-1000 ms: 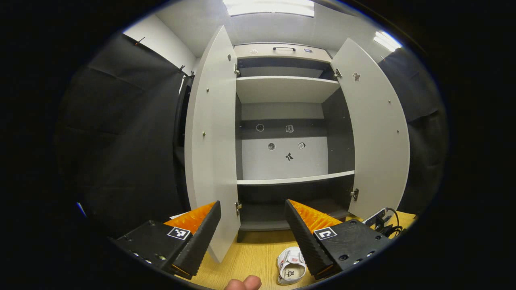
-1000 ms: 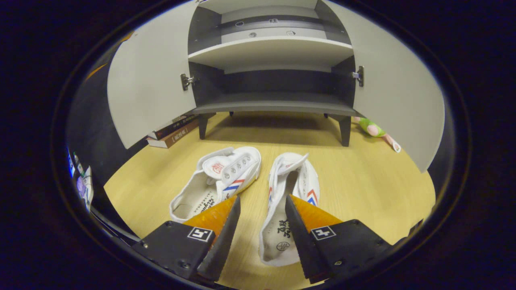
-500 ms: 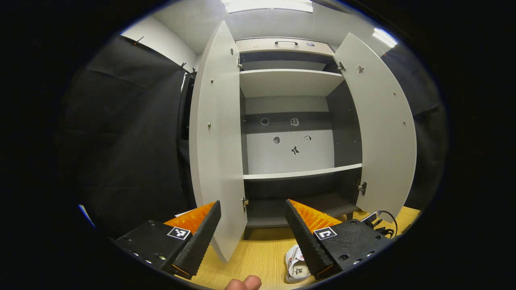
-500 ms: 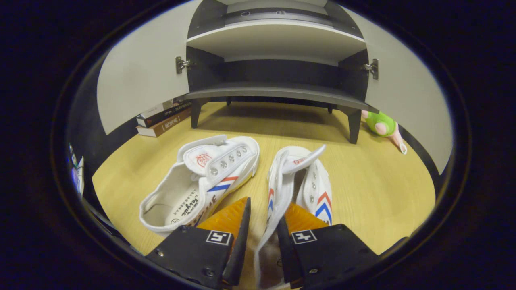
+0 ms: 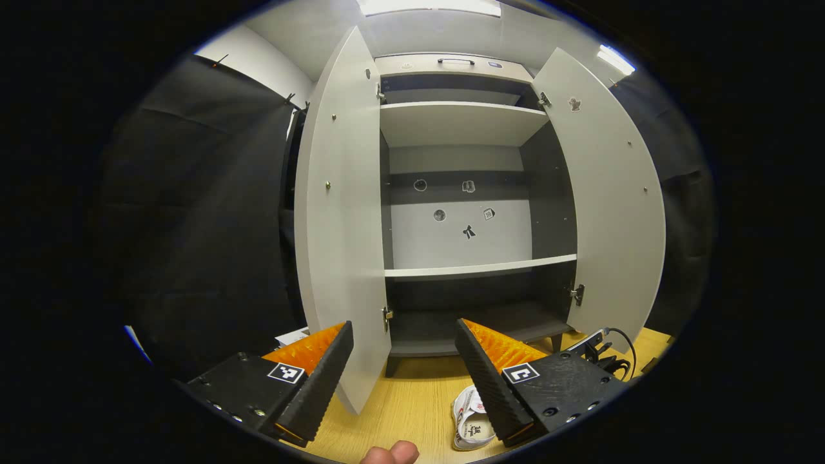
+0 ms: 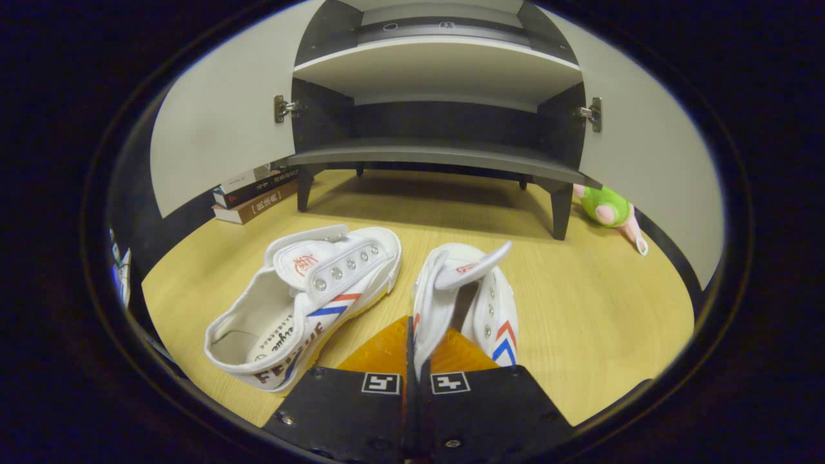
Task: Grab one shoe with the right hand and put it into the shoe cabinet, grab the other shoe with the left hand and put it into the shoe cabinet; then close the right door with the right hand and the left door with the left hand.
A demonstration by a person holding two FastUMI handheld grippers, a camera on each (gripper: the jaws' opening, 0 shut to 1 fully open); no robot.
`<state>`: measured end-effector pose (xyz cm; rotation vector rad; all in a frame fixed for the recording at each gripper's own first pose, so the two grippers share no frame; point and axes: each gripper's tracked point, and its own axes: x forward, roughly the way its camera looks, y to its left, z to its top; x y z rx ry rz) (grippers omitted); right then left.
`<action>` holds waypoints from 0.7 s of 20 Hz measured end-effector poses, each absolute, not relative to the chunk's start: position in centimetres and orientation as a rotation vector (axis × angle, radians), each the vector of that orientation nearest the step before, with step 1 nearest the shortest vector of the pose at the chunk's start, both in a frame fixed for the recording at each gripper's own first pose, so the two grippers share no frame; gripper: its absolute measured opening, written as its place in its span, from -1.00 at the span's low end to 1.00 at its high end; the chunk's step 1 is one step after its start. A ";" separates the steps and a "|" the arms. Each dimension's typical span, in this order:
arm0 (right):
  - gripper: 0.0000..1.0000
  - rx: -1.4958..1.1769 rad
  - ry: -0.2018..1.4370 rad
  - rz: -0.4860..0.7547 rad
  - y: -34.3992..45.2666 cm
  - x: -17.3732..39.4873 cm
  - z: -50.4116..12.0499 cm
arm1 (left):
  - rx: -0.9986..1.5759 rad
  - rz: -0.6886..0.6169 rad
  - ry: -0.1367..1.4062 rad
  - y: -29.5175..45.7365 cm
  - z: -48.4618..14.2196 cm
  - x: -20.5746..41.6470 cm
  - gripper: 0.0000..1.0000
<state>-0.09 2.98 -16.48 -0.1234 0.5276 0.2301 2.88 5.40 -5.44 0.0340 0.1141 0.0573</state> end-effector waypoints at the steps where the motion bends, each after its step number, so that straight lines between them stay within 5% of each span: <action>1: -0.92 -0.140 0.499 0.223 2.5 0.3 -15.8 | 0.028 0.051 0.119 5.2 -5.6 2.8 0.91; 14: -0.92 -0.173 0.202 0.225 2.2 2.5 -5.0 | -0.011 -0.013 0.086 1.5 -5.1 2.6 0.92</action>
